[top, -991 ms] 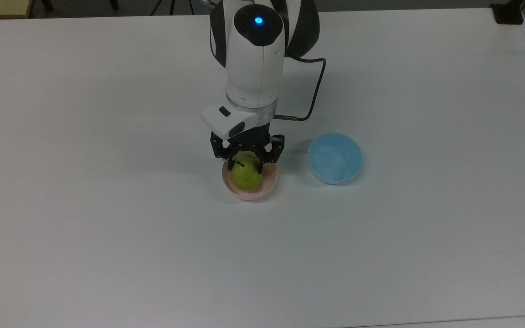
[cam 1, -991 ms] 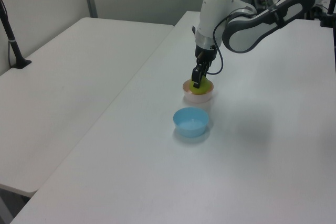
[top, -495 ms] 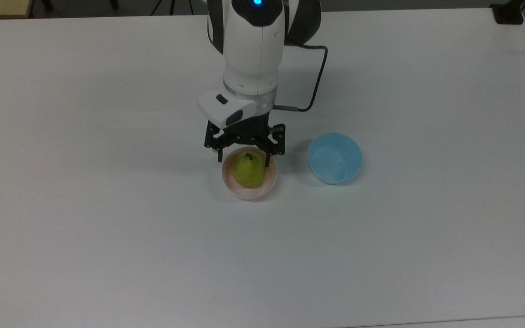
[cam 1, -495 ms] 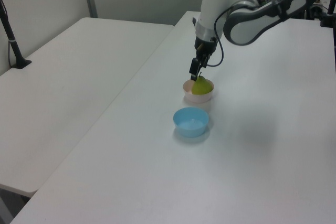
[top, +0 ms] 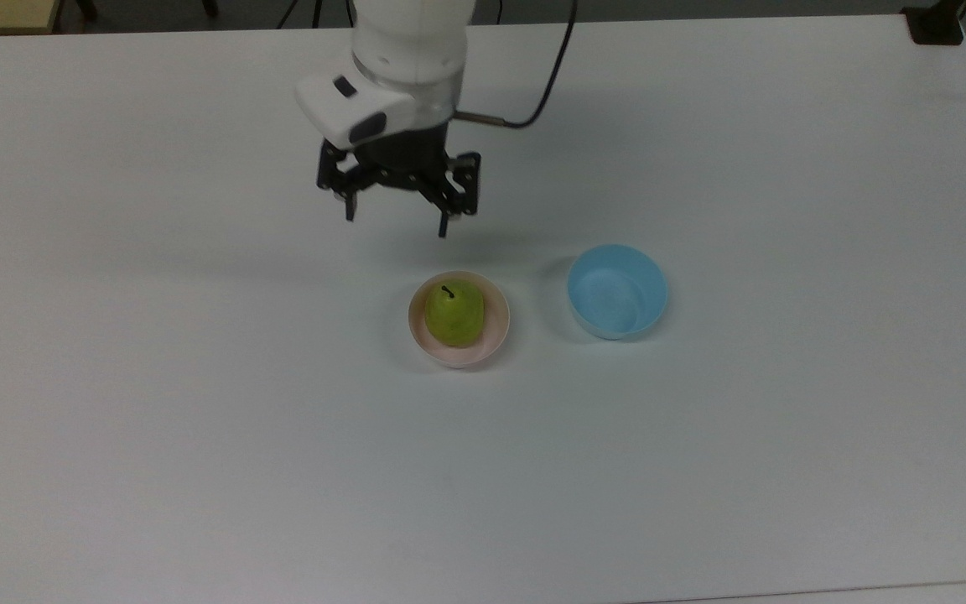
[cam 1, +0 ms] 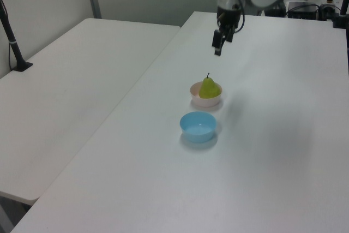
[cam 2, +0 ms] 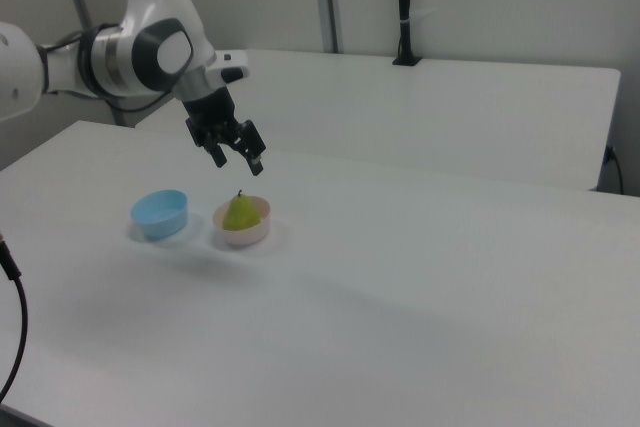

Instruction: Place the pear in the bowl

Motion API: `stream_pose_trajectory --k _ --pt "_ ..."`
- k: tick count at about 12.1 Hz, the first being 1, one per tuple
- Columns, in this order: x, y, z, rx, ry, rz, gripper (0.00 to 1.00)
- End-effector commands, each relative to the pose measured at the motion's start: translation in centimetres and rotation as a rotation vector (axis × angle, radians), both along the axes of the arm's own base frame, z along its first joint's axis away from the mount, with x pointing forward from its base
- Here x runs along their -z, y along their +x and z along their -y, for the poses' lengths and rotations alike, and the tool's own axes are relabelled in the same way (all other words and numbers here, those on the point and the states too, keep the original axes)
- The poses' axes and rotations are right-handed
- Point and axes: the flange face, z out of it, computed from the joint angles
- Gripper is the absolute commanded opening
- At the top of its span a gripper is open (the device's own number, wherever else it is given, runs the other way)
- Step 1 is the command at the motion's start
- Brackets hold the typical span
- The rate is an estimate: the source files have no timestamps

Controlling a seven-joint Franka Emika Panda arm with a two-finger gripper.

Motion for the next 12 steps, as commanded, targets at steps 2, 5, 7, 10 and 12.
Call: stream_pose_trajectory --k 2,5,7,10,12 --pt "-5.3 -4.0 1.9 -0.013 -0.008 -0.086 1.00" --pt "-7.7 -6.2 2.3 0.002 0.005 -0.125 1.00" --pt "-8.7 -7.3 3.3 -0.012 0.007 -0.159 1.00" --pt "-10.1 -8.4 3.9 -0.029 0.050 -0.169 1.00" --pt "-10.1 -8.4 3.9 -0.029 0.051 -0.169 1.00"
